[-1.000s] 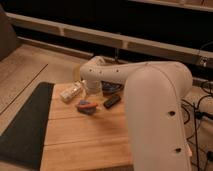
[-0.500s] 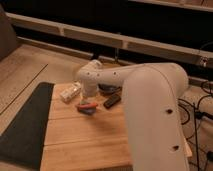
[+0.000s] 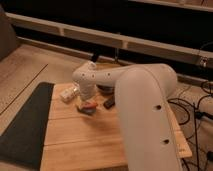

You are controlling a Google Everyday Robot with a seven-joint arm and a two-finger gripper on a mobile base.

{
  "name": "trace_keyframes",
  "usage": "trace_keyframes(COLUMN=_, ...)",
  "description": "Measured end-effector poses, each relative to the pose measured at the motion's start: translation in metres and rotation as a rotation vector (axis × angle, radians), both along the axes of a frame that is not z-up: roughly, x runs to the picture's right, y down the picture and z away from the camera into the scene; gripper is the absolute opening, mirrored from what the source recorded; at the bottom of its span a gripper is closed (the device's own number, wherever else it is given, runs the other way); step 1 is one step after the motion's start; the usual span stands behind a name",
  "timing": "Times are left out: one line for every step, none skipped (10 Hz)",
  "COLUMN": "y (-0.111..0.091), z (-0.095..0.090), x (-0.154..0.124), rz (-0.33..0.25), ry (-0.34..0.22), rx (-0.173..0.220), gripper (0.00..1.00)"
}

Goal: Place the pepper in the ceramic bowl

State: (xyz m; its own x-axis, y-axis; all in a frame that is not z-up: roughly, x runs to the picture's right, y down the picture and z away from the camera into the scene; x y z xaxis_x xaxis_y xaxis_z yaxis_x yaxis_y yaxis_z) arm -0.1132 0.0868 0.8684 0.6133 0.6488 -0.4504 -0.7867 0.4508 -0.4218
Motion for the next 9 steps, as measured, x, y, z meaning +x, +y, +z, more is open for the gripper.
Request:
trace_keyframes(y=0.0, z=-0.007, x=-0.003, rz=-0.086, ry=-0.058, rx=-0.005, gripper=0.65)
trace_keyframes(y=0.003, z=-0.016, x=-0.007, rz=-0.171, ry=-0.13, rx=-0.023, gripper=0.65)
trace_keyframes(y=0.005, z=-0.025, x=-0.013, rz=-0.241, ry=-0.193, rx=-0.036, gripper=0.65)
trace_keyframes(y=0.007, z=-0.031, x=-0.018, rz=-0.285, ry=-0.234, rx=-0.044, gripper=0.65)
trace_keyframes(y=0.008, z=-0.036, x=-0.021, rz=-0.329, ry=-0.275, rx=-0.053, gripper=0.65)
trace_keyframes(y=0.009, z=-0.039, x=-0.022, rz=-0.35, ry=-0.295, rx=-0.057, gripper=0.65)
trace_keyframes(y=0.009, z=-0.04, x=-0.023, rz=-0.355, ry=-0.299, rx=-0.057, gripper=0.65)
trace_keyframes(y=0.008, z=-0.039, x=-0.021, rz=-0.366, ry=-0.297, rx=-0.048, gripper=0.65)
trace_keyframes(y=0.003, z=-0.036, x=-0.014, rz=-0.401, ry=-0.286, rx=-0.01, gripper=0.65)
